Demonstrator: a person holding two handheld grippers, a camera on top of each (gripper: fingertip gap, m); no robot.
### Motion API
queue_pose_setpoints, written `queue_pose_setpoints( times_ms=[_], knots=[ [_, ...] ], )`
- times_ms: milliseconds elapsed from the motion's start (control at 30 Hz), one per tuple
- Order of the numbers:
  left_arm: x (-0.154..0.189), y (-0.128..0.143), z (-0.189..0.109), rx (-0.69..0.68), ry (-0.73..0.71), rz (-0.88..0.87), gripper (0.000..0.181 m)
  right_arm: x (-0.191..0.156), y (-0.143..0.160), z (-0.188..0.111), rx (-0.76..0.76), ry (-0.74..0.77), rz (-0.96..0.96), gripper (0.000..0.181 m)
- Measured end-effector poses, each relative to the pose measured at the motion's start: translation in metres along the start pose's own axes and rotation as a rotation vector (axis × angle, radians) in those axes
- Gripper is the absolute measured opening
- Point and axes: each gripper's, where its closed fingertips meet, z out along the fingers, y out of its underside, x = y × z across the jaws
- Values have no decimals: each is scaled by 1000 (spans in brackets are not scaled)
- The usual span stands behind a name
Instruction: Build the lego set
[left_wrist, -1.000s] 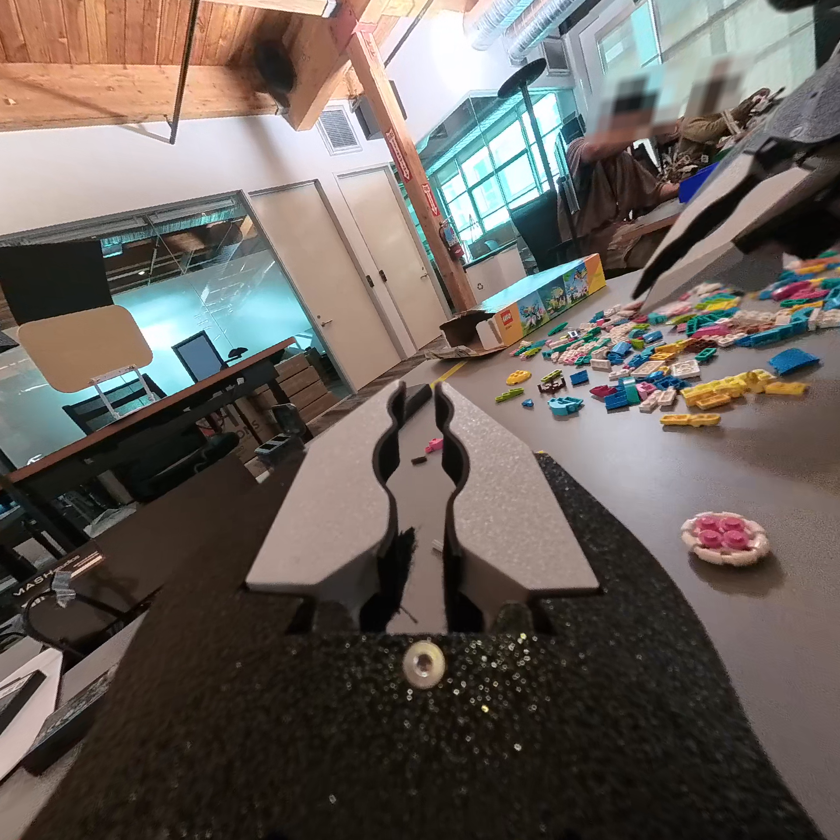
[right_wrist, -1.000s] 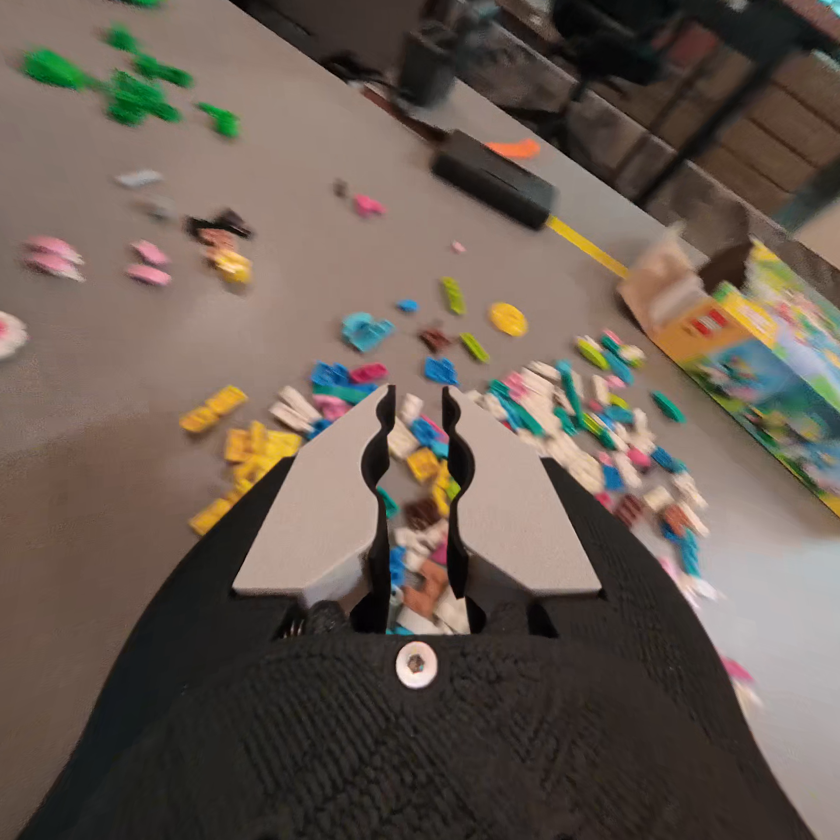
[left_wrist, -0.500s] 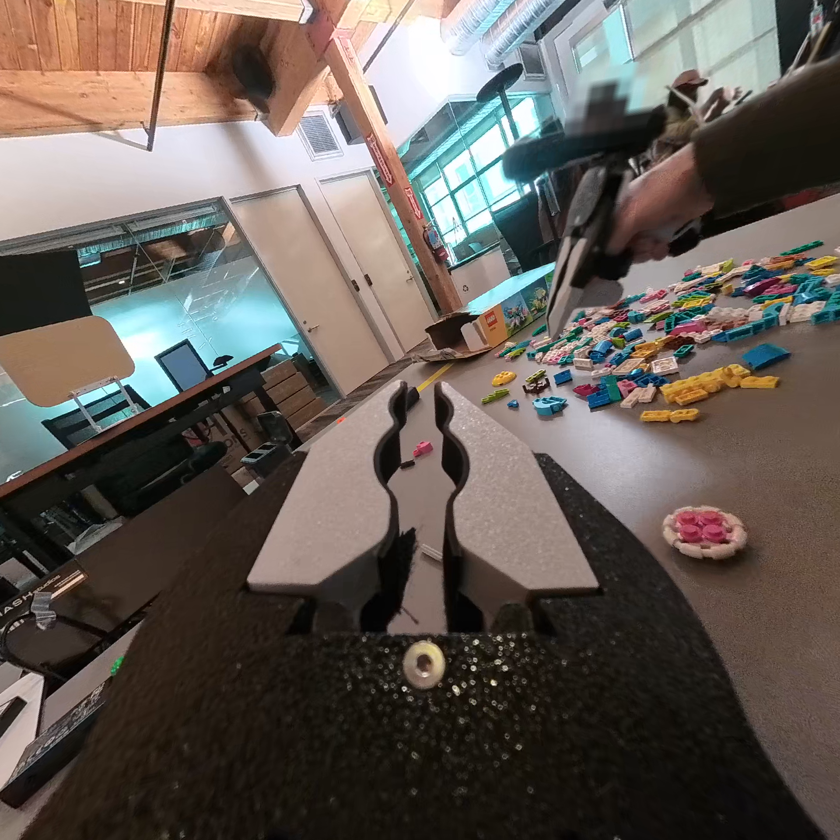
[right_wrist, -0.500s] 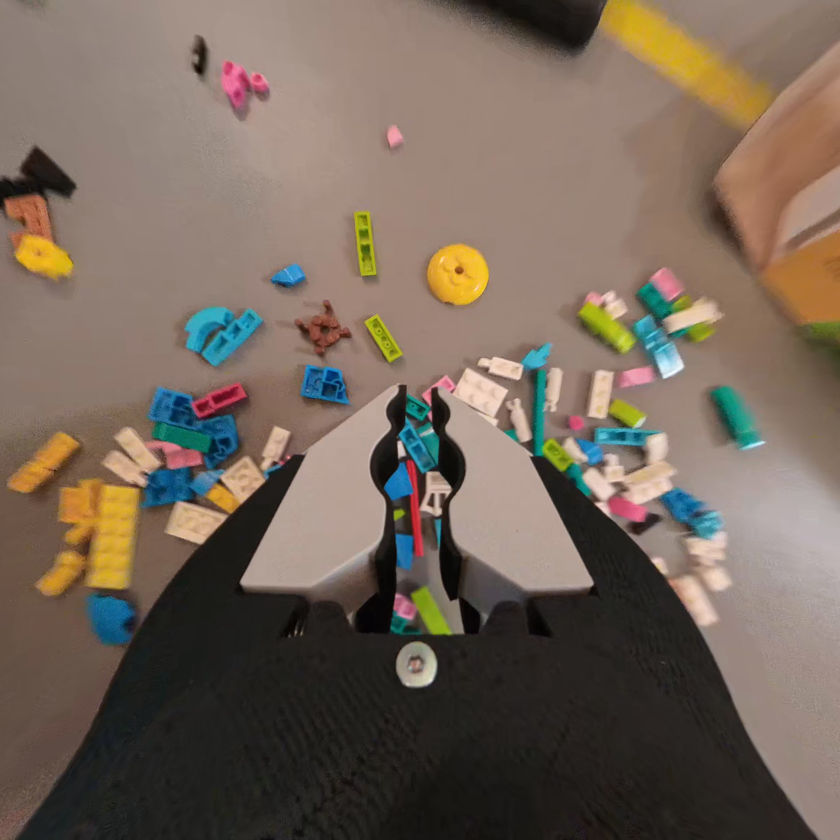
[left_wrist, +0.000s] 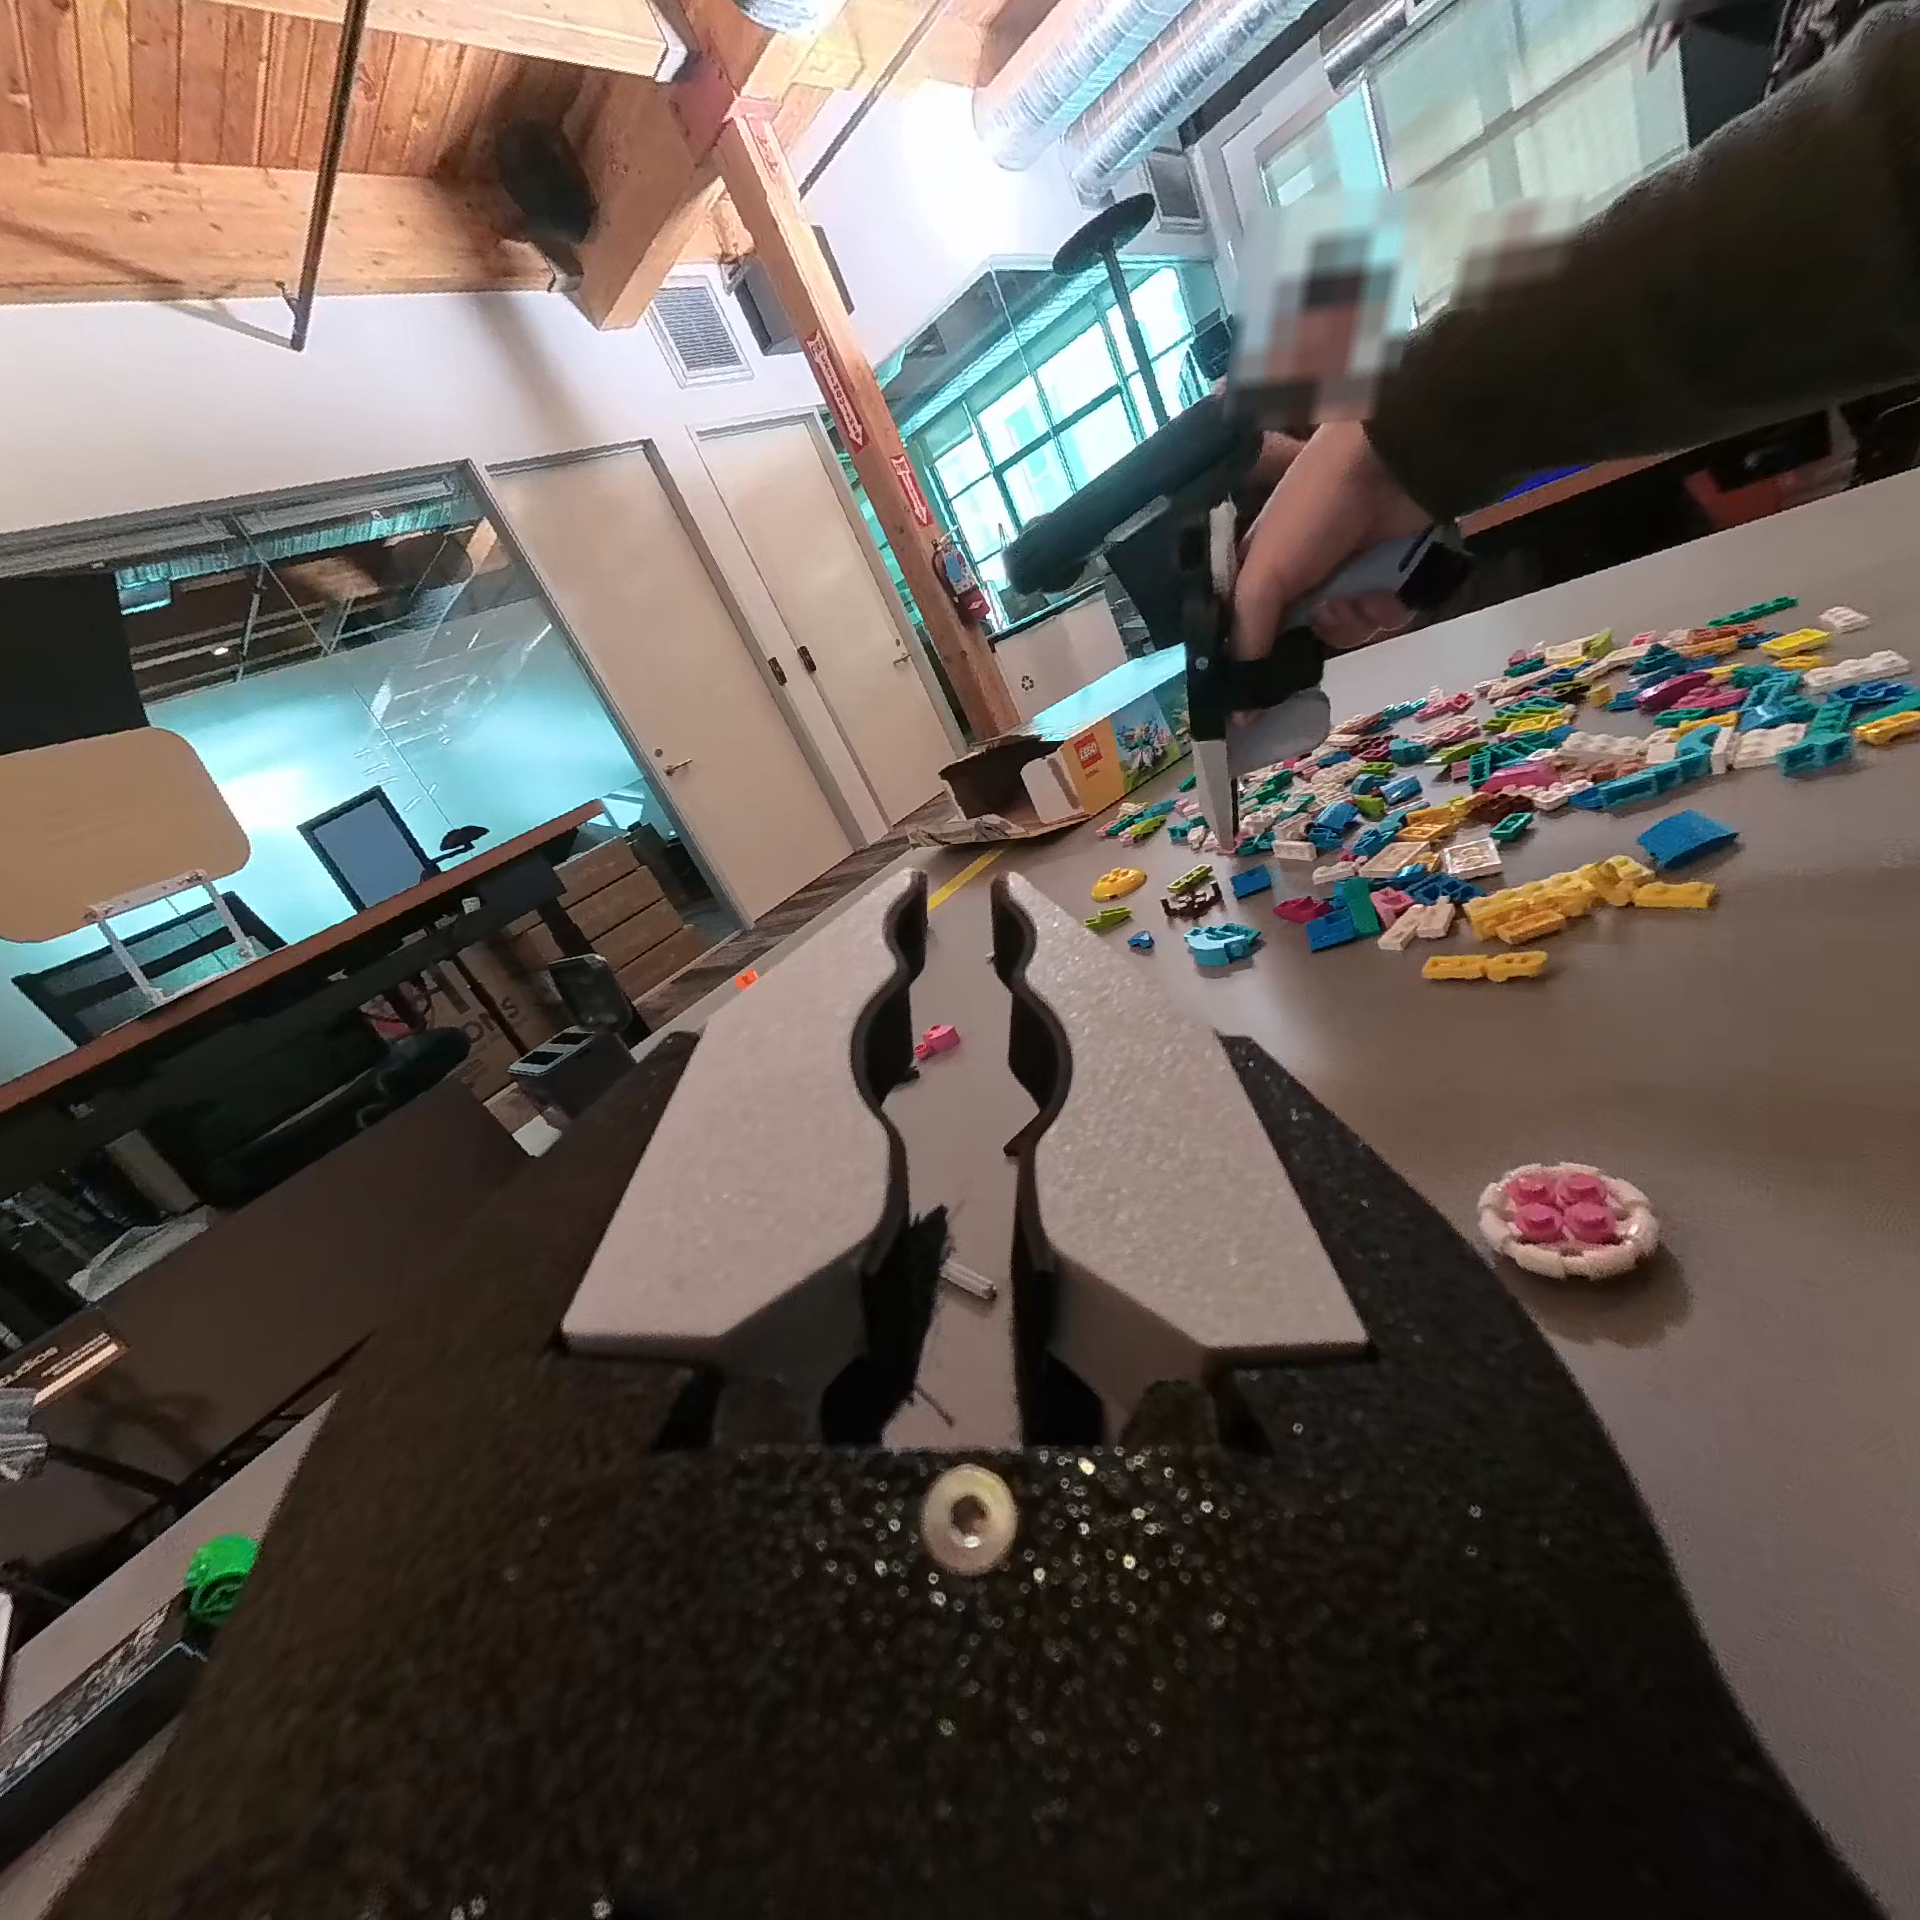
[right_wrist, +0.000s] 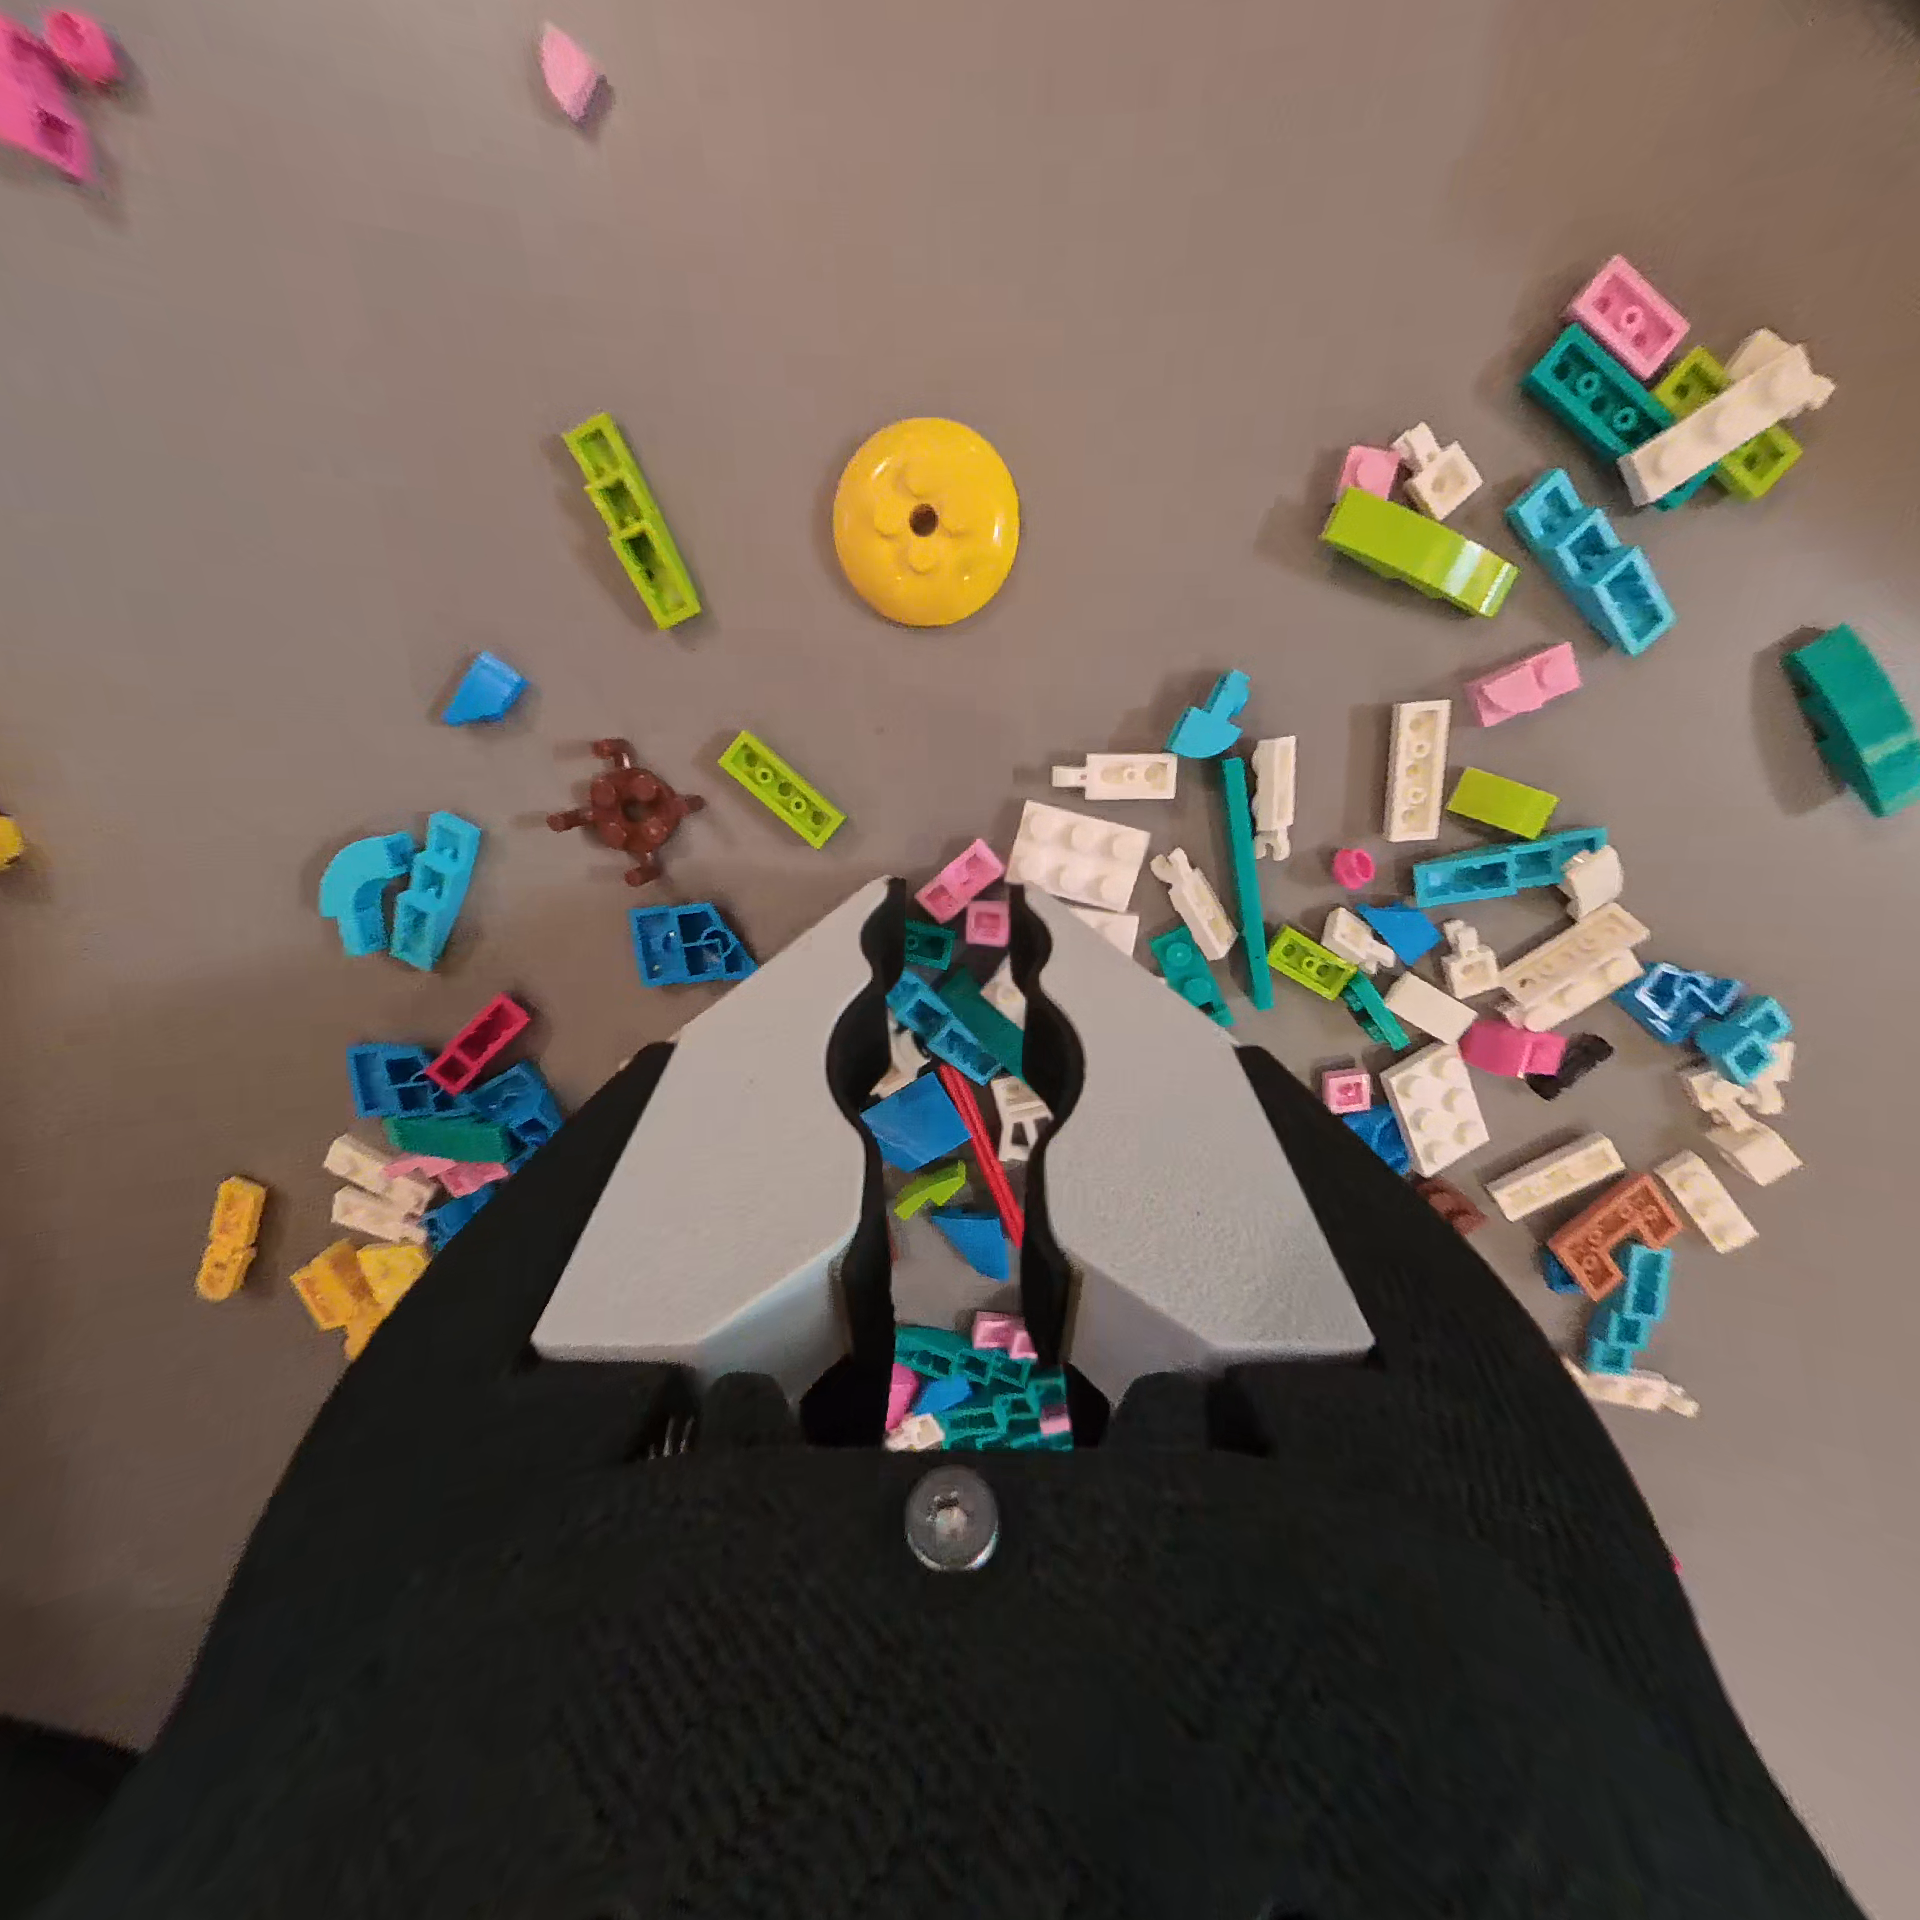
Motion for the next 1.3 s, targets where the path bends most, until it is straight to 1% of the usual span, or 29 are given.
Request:
queue_pose_setpoints(
  times_ms=[100, 167, 200, 233, 300, 367, 433, 467, 500, 567, 633, 700, 800, 900, 1033, 1067, 1167, 1200, 1233, 1300],
  knots=[
    [1, 0, 0, 1, 5, 0, 9, 3, 2, 3, -21, 41, 2, 17],
    [2, 0, 0, 1, 9, 0, 9, 3, 1, 3, -17, 51, -7, 0],
    [1, 0, 0, 2, 8, -2, 9, 2, 0, 3, -9, 54, -13, 0],
    [1, 0, 0, 2, 6, -5, 9, -2, -4, 0, 14, 46, -28, 0],
    [-2, 0, 0, 2, -1, -16, 8, -27, -18, -11, 108, -23, -92, 0],
    [-4, 1, 0, 4, -9, -33, 8, -39, -24, -22, 145, 25, -160, 0],
    [-6, 1, 0, 4, -13, -44, 8, -38, -24, -25, 131, 107, -215, 0],
    [-6, 1, 0, 4, -12, -46, 8, -34, -24, -23, 123, 116, -173, 0],
    [-6, 1, 0, 5, -11, -45, 8, -30, -25, -19, 114, 88, -90, 4],
    [-5, 1, 0, 4, -8, -39, 8, -24, -22, -10, 78, -6, 91, 19],
    [-3, 1, 0, 4, -3, -33, 7, -13, -19, -4, 49, -12, 187, 22],
    [-2, 0, 0, 5, 1, -32, 6, -5, -14, -1, 14, 8, 241, 23],
    [-2, 0, 0, 7, 4, -35, 6, -2, -8, 2, -33, 13, 277, 24],
    [-1, 0, 0, 10, 7, -38, 6, 0, -13, 5, -18, 8, 324, 25],
    [-2, -1, 0, 12, 10, -41, 6, 6, -13, 6, -25, 42, 328, 16],
    [-2, -1, 0, 12, 10, -42, 6, 8, -12, 6, -33, 59, 317, 9],
    [-1, 0, 0, 12, 11, -42, 6, 7, -11, 6, -30, 67, 282, 7],
    [-2, 0, 0, 12, 11, -42, 6, 4, -14, 6, -10, 52, 271, 7],
    [-2, 0, 0, 12, 10, -42, 6, -3, -21, 5, 43, 20, 256, 7],
    [-3, -1, 0, 13, 5, -46, 5, -33, -44, -4, 186, -110, 200, 7]
  ],
)
